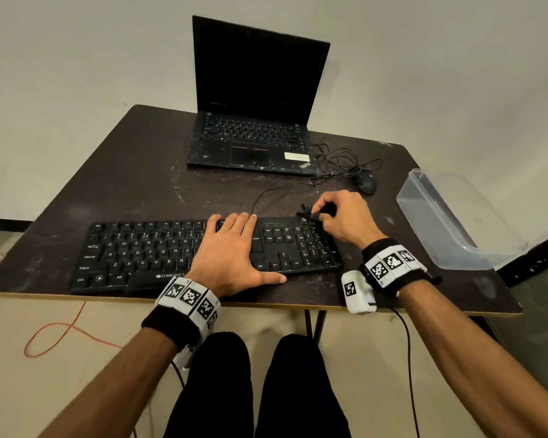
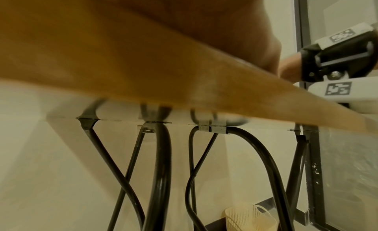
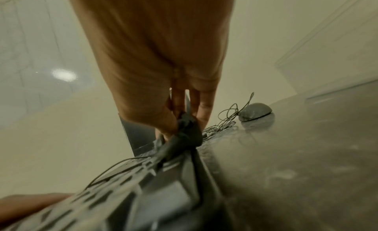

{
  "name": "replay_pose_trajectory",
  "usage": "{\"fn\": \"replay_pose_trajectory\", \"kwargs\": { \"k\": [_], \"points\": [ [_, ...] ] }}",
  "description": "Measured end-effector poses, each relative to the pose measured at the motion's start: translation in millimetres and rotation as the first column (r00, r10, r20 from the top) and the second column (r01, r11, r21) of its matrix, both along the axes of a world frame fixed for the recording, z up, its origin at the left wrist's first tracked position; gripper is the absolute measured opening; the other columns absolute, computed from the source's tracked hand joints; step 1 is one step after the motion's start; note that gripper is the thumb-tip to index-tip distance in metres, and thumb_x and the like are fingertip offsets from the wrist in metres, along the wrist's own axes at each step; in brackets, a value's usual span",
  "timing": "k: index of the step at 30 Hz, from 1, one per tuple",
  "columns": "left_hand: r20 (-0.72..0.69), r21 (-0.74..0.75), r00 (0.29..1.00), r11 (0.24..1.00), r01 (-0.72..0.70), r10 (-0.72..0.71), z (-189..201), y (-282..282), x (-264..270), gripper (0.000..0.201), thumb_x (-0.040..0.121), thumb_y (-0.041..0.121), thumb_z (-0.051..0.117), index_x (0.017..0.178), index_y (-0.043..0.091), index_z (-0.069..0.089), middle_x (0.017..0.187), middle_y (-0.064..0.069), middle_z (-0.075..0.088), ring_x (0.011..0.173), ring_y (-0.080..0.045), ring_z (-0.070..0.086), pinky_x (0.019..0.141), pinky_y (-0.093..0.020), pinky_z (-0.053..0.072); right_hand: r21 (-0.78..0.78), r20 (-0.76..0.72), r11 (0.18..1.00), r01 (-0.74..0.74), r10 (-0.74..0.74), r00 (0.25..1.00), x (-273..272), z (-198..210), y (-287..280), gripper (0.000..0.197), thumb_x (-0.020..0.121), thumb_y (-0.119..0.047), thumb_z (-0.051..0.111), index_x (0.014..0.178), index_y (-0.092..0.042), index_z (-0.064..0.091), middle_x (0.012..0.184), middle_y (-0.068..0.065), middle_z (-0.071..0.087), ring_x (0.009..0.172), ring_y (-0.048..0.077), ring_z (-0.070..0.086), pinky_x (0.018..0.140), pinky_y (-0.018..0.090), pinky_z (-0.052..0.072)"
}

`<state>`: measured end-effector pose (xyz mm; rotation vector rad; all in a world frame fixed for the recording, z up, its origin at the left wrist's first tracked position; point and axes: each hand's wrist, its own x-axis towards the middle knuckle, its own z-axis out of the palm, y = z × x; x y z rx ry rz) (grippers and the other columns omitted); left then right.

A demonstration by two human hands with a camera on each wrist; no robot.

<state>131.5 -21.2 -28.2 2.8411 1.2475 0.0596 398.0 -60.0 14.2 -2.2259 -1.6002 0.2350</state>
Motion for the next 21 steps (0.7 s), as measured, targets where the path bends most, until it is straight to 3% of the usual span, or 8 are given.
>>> {"fn": "replay_pose_trajectory", "kwargs": {
  "k": [6, 9, 13, 17, 21],
  "points": [
    [-0.006, 0.023, 1.0, 1.0, 0.004, -0.004, -1.3, 0.4, 0.4, 0.144, 0.059, 0.11, 0.019, 0.164, 0.011, 0.018, 0.17, -0.003, 0.025, 0.156, -0.022, 0.021, 0.128, -0.053, 0.009, 0.028, 0.018, 0.999, -0.036, 0.035, 0.999, 0.5, 6.3, -6.2, 0.024, 0.089, -0.008, 0.075, 0.093, -0.031, 0.082, 0.098, -0.004, 0.081, 0.101, 0.02, 0.073, 0.1, 0.037, 0.058],
    [-0.005, 0.039, 1.0, 0.999, 0.004, -0.004, -1.4, 0.5, 0.0, 0.144, 0.059, 0.11, 0.018, 0.164, 0.01, 0.02, 0.168, -0.004, 0.028, 0.155, -0.022, 0.024, 0.127, -0.053, 0.01, 0.051, 0.038, 0.988, -0.145, 0.143, 0.989, -17.8, 3.3, -2.2, 0.02, 0.09, -0.011, 0.077, 0.095, -0.03, 0.083, 0.096, -0.006, 0.082, 0.1, 0.017, 0.074, 0.097, 0.032, 0.056],
    [0.004, 0.044, 1.0, 0.999, 0.009, -0.009, -2.2, 0.6, 0.2, 0.145, 0.059, 0.11, 0.018, 0.163, 0.01, 0.022, 0.168, -0.004, 0.029, 0.154, -0.023, 0.025, 0.127, -0.053, 0.012, 0.077, -0.027, 0.996, -0.044, 0.046, 0.999, -12.8, 5.9, 2.3, 0.017, 0.089, -0.015, 0.08, 0.092, -0.031, 0.084, 0.093, -0.009, 0.082, 0.098, 0.011, 0.076, 0.1, 0.036, 0.06],
    [0.007, 0.054, 1.0, 0.999, 0.004, -0.005, -2.9, 1.9, -0.3, 0.145, 0.059, 0.11, 0.017, 0.163, 0.009, 0.022, 0.167, -0.005, 0.03, 0.154, -0.022, 0.026, 0.127, -0.053, 0.012, 0.06, 0.058, 0.986, -0.155, 0.152, 0.987, -21.3, 4.2, -2.4, 0.021, 0.091, -0.007, 0.076, 0.098, -0.024, 0.086, 0.1, -0.002, 0.083, 0.099, 0.015, 0.075, 0.102, 0.031, 0.057],
    [-0.001, 0.048, 1.0, 0.999, 0.01, -0.01, -3.3, 0.5, 0.4, 0.145, 0.059, 0.11, 0.019, 0.163, 0.01, 0.021, 0.168, -0.005, 0.028, 0.155, -0.022, 0.024, 0.127, -0.053, 0.011, 0.081, -0.039, 0.992, -0.092, 0.096, 0.995, -15.9, 9.3, -1.1, 0.029, 0.089, -0.002, 0.076, 0.103, -0.026, 0.086, 0.102, -0.003, 0.083, 0.099, 0.011, 0.078, 0.103, 0.033, 0.06]
  ]
}}
